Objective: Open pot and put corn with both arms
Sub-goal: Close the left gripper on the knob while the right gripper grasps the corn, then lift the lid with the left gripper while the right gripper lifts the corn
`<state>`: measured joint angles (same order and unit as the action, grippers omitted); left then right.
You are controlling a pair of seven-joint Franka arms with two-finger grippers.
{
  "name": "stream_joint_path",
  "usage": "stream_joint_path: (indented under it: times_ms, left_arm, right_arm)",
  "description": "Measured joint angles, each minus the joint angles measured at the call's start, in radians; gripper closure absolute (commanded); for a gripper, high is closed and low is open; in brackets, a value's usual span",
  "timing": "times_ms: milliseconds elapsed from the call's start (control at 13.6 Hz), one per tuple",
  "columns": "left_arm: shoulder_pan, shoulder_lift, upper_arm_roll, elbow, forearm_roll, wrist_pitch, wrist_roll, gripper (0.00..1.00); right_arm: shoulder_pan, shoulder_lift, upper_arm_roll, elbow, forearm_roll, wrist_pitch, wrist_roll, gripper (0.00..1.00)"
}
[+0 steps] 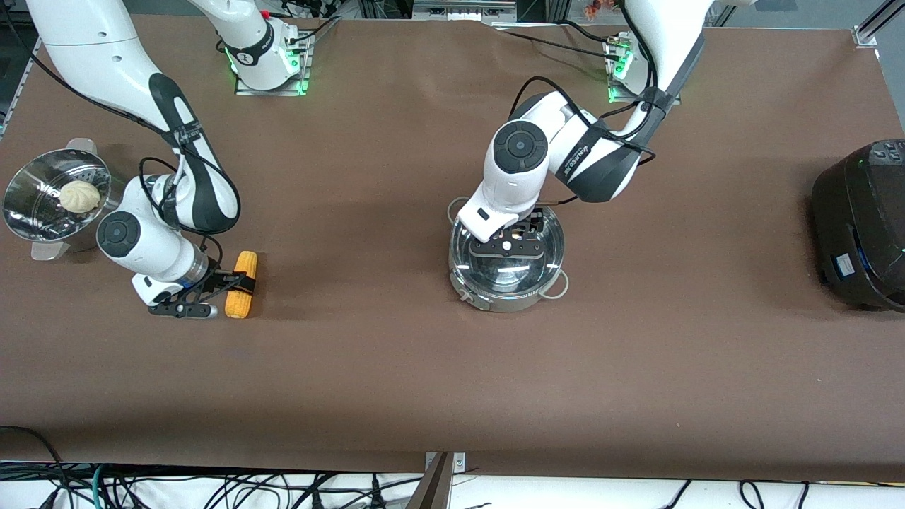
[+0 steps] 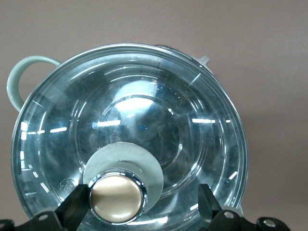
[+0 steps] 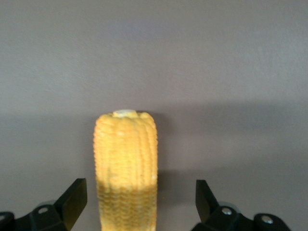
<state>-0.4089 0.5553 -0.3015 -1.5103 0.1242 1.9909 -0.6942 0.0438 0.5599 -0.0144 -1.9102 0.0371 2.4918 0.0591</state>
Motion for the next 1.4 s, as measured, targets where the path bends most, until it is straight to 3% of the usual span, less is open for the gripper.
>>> stream_joint_path:
  times_ms: [295, 738, 811, 959, 1033, 1107, 1254, 1402]
  left_arm:
    - [0.003, 0.003, 0.000, -0.007, 0.000, 0.000, 0.014, 0.02]
    - [0.008, 0.003, 0.002, -0.010, 0.000, -0.002, 0.067, 0.35]
    - [0.012, 0.002, 0.002, -0.010, 0.000, -0.002, 0.077, 0.45]
    - [0.016, 0.000, 0.004, -0.010, 0.000, -0.011, 0.088, 0.58]
    - [0.018, -0.004, 0.005, -0.010, 0.000, -0.015, 0.092, 0.69]
    - [0.018, -0.003, 0.005, -0.011, 0.000, -0.015, 0.093, 0.80]
    - [0.017, -0.003, 0.005, -0.011, 0.000, -0.015, 0.093, 1.00]
    - [0.017, -0.003, 0.005, -0.011, 0.000, -0.015, 0.092, 1.00]
  right_arm:
    - [-0.001, 0.001, 0.000, -0.026, 0.000, 0.016, 0.000, 0.00]
    - [0.002, 0.002, 0.004, -0.054, 0.000, 0.042, 0.000, 0.02]
    - [0.003, 0.002, 0.006, -0.054, 0.000, 0.043, 0.000, 0.24]
    - [0.006, 0.002, 0.007, -0.054, 0.000, 0.043, 0.000, 0.79]
    - [0.008, 0.002, 0.007, -0.054, 0.000, 0.043, 0.000, 0.94]
    - [0.010, 0.001, 0.008, -0.054, 0.000, 0.043, 0.000, 1.00]
    - [0.011, 0.001, 0.010, -0.054, 0.000, 0.043, -0.001, 1.00]
    - [0.011, 0.000, 0.011, -0.054, 0.000, 0.043, -0.003, 1.00]
